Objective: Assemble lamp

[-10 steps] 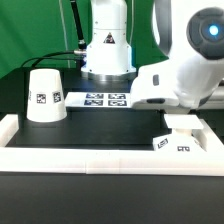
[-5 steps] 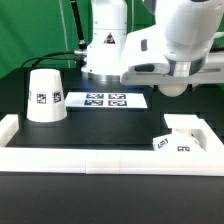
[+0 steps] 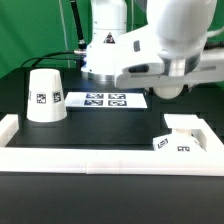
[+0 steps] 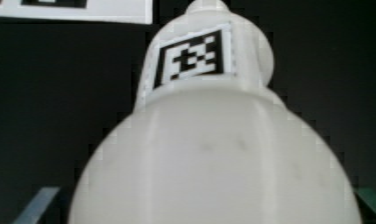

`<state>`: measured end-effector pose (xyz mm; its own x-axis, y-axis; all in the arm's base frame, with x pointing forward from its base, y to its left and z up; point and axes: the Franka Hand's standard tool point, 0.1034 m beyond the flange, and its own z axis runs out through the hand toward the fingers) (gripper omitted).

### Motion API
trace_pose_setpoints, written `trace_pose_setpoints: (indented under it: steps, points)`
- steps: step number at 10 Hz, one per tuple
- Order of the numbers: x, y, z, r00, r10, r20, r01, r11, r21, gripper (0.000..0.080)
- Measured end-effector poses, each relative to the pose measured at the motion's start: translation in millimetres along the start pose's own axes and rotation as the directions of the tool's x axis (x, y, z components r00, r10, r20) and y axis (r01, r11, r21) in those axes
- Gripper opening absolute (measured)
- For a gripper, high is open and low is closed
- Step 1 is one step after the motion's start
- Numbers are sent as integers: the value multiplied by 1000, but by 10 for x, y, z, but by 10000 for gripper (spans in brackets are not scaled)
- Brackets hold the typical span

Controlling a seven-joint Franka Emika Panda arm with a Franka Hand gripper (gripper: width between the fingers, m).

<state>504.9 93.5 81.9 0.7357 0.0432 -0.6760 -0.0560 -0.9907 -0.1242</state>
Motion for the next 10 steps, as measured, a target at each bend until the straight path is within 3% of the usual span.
trace_pose_setpoints:
  steps: [2,5,6,7,8,10]
  points:
    - [42,-20,-257,994,0,-112,0,1000,2,579]
    - [104,-7,-283,947,4,-321,-4,1000,-1,579]
    - [172,12,-353,909,-14,-416,9,1000,-14,579]
    - [173,67,-437,865,-51,-499,33,998,-44,579]
    - [35,118,-535,869,-39,-494,26,999,-34,579]
    - [27,95,-828,785,-44,-618,26,999,-38,579]
